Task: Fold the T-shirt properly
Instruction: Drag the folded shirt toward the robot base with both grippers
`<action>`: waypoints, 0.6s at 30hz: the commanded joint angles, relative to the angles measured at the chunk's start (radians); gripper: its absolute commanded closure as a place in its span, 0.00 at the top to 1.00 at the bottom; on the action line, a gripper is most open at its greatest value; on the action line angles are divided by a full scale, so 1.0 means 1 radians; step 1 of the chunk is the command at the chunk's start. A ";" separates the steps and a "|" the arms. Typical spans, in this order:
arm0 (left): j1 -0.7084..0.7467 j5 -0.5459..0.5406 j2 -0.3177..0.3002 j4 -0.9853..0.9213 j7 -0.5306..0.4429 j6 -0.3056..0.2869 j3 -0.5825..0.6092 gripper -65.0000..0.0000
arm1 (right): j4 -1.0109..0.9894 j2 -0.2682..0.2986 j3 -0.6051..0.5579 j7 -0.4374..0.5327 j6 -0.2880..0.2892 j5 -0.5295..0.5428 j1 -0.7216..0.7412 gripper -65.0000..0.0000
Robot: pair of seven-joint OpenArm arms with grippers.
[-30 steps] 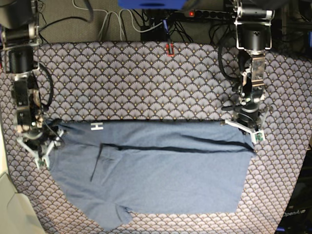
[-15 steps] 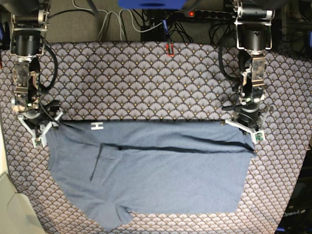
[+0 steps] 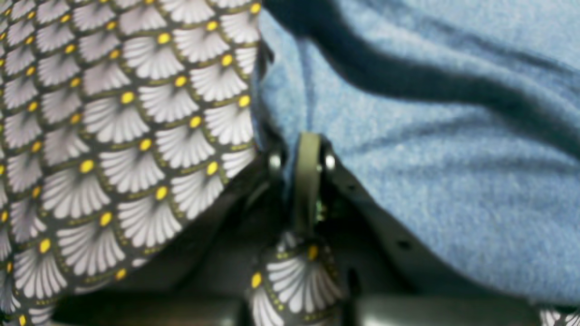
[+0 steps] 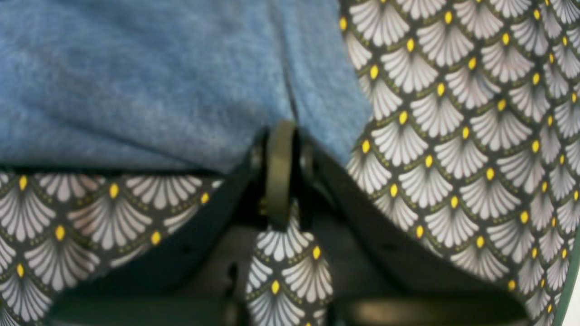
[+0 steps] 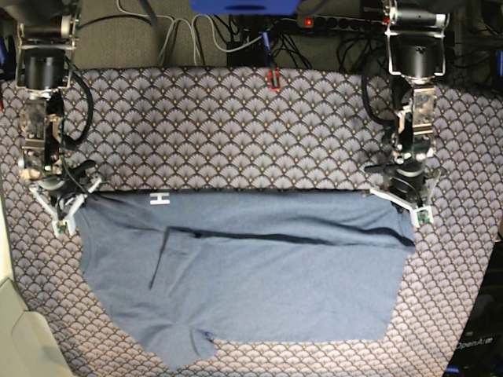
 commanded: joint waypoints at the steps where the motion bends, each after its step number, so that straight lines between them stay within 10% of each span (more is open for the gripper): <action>1: 0.005 0.011 -0.014 0.018 0.004 0.020 -0.006 0.00 | 0.022 0.020 0.007 0.015 0.001 -0.003 0.002 0.00; 18: 0.235 0.013 -0.039 0.285 0.004 0.020 -0.006 0.01 | 0.410 0.011 0.092 0.009 0.001 -0.003 -0.328 0.00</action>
